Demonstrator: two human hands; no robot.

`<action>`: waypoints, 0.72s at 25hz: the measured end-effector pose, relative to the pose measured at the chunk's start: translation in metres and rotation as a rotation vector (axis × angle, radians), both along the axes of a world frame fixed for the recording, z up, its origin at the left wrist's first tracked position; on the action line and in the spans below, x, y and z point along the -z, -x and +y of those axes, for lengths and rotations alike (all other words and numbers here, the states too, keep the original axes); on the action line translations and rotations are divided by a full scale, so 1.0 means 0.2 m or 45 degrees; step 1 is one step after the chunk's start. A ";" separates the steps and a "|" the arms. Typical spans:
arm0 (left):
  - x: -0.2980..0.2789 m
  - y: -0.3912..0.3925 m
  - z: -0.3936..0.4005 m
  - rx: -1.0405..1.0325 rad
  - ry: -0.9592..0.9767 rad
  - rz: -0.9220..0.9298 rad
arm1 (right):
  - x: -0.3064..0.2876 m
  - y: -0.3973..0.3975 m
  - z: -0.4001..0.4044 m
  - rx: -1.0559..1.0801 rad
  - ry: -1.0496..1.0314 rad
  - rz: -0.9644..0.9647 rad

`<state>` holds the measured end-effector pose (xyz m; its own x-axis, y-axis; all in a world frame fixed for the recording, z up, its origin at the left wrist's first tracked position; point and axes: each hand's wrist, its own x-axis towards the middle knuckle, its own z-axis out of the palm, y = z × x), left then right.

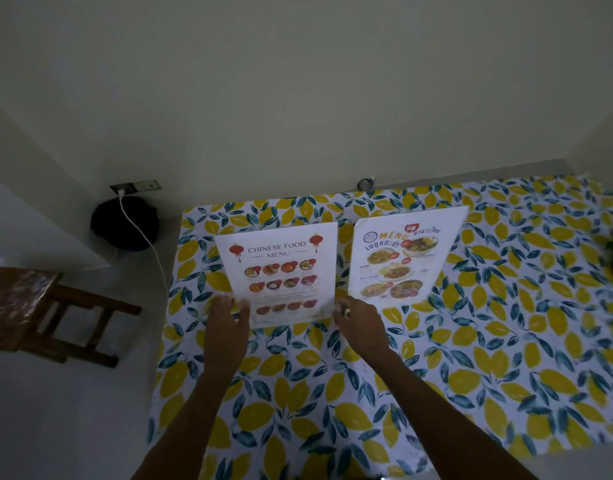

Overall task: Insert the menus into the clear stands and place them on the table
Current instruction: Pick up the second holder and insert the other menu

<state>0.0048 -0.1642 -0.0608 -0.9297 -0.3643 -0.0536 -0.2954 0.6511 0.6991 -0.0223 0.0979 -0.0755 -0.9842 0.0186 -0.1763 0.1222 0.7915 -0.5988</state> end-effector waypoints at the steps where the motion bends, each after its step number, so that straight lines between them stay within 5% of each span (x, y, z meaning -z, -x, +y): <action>1: 0.04 -0.04 0.02 -0.030 0.064 -0.076 | 0.00 -0.02 0.05 -0.041 -0.105 0.003; 8: 0.11 -0.16 0.46 0.283 0.181 -0.204 | -0.06 -0.07 0.55 -0.018 -0.474 -0.031; 14: 0.06 0.00 0.89 0.393 0.014 -0.238 | -0.07 0.04 0.91 0.070 -0.414 0.005; 18: 0.06 0.11 1.13 0.238 -0.028 -0.267 | -0.02 0.17 1.10 0.085 -0.304 -0.013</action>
